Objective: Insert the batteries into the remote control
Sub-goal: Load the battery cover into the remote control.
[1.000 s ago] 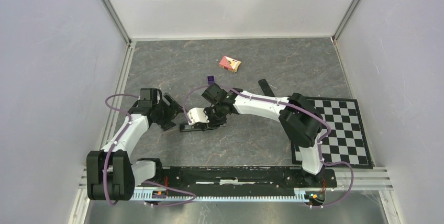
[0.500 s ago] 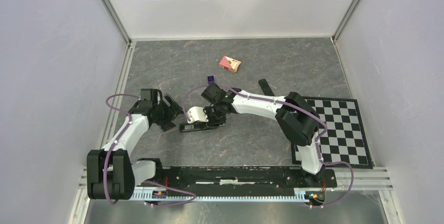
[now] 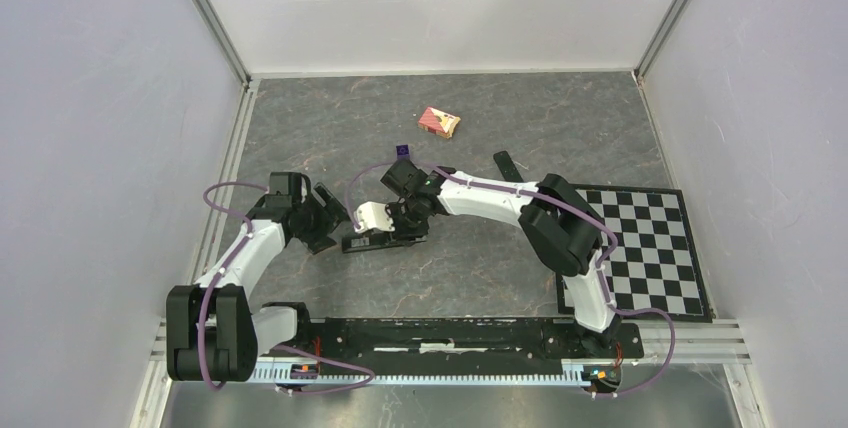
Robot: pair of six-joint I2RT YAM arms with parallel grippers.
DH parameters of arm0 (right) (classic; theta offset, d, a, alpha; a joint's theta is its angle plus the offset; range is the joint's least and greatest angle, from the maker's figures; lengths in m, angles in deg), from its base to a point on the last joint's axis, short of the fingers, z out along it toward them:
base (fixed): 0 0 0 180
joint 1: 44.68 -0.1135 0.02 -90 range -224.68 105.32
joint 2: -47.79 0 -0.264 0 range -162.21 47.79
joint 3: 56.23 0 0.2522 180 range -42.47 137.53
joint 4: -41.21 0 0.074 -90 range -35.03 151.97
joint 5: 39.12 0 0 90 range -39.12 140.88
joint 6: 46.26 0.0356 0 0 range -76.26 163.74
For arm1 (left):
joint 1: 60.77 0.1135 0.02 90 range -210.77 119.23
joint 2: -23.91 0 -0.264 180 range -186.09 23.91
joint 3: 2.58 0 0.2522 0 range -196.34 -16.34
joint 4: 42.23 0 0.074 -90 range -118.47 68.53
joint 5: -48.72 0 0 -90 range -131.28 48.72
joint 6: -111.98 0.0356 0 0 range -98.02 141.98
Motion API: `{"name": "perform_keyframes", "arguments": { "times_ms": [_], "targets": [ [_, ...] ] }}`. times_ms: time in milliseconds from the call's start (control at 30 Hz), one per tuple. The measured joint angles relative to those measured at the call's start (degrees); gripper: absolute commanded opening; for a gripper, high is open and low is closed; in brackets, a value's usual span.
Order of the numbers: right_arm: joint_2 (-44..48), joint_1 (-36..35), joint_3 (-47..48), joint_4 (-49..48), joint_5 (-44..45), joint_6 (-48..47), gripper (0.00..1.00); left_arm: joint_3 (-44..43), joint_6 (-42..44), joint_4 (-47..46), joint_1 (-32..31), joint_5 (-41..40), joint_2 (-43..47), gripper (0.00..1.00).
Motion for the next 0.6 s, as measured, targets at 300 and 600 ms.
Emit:
{"name": "perform_keyframes", "arguments": {
  "times_ms": [300, 600],
  "targets": [
    [-0.5, 0.0, 0.1, 0.0, -0.1, 1.7, 0.51, 2.3, 0.0, -0.1, 0.0, 0.1, 0.0, 0.82],
    [-0.5, 0.0, 0.5, -0.4, -0.1, 1.9, 0.66, 2.4, 0.1, -0.1, 0.0, 0.0, 0.0, 0.82]
  ]
}}
